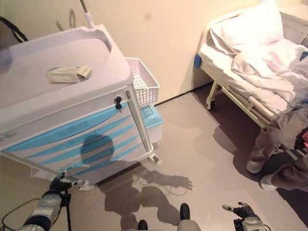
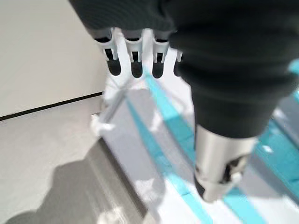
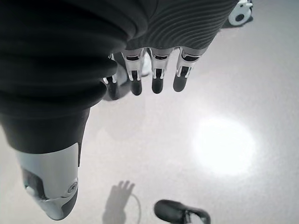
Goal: Open the drawer and pick up the medicine
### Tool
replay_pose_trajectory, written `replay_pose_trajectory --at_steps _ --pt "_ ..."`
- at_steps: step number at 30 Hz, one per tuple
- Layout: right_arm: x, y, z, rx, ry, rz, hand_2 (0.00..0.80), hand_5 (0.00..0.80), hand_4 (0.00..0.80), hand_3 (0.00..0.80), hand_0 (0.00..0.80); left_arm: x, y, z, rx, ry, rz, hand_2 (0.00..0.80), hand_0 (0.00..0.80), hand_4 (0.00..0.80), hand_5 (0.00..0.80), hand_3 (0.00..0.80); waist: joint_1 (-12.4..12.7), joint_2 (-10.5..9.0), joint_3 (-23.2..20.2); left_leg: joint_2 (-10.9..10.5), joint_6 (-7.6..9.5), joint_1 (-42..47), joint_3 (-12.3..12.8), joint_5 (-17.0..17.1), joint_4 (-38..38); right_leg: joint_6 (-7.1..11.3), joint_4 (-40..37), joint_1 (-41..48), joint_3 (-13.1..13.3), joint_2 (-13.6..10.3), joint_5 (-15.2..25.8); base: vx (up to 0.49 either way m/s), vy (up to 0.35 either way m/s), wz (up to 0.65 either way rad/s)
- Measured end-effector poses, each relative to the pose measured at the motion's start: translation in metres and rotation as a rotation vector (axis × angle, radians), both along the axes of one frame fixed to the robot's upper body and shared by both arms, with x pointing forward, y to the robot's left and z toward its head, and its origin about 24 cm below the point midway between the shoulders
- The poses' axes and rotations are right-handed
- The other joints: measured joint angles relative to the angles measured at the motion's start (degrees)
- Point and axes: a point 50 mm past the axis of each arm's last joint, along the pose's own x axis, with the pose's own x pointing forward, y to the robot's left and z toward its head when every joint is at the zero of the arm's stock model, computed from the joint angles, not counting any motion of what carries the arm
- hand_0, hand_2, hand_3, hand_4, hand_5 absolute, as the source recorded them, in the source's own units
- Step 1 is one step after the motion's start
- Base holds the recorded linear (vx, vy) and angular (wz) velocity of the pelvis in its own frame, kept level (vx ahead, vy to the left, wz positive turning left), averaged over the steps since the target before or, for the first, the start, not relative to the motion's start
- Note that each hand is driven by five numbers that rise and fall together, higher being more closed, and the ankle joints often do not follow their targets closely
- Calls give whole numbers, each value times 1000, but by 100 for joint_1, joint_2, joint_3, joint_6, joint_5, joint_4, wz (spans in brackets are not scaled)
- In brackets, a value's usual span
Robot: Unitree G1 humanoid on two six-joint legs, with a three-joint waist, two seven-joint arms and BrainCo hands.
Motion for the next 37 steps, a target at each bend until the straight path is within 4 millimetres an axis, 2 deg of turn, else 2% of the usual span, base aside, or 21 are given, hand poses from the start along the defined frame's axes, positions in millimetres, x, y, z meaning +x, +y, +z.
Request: replay_pose_trajectory --at_steps 3,6,10,18,25,37 --pt "-3 -1 -1 0 11 -8 0 0 0 0 0 -17 0 -9 -31 43 45 0 0 0 0 0 73 -8 -51 22 -7 74 -40 40 -98 -9 1 66 -80 14 -5 62 -17 9" --pt "-14 -2 -3 1 37 -24 0 0 0 0 0 -42 -4 -24 -81 133 94 0 0 0 0 0 31 -45 -196 33 -8 129 -129 45 -144 -20 1 149 -106 28 -47 43 -7 11" --pt "-17 -3 -4 2 50 -35 0 0 0 0 0 -70 -9 -37 -106 252 121 0 0 0 0 0 61 -47 -298 33 -10 150 -144 61 -176 -22 1 182 -151 24 -52 36 5 5" --pt "-32 4 -11 25 110 -47 0 0 0 0 0 -109 -47 -61 -221 402 126 0 0 0 0 0 136 -54 -382 45 23 224 -224 47 -231 -23 1 290 -255 21 -97 42 4 6" --pt "-34 12 -15 43 134 -12 0 0 0 0 0 -117 -68 -70 -261 465 45 0 0 0 0 0 136 -85 -407 44 23 230 -238 50 -229 -27 1 296 -264 22 -99 4 0 0" --pt "-41 23 -22 74 165 18 0 0 0 0 0 -115 -71 -70 -254 493 -26 0 0 0 0 0 129 -137 -484 47 26 332 -263 49 -259 -12 0 392 -269 23 -134 2 0 0"
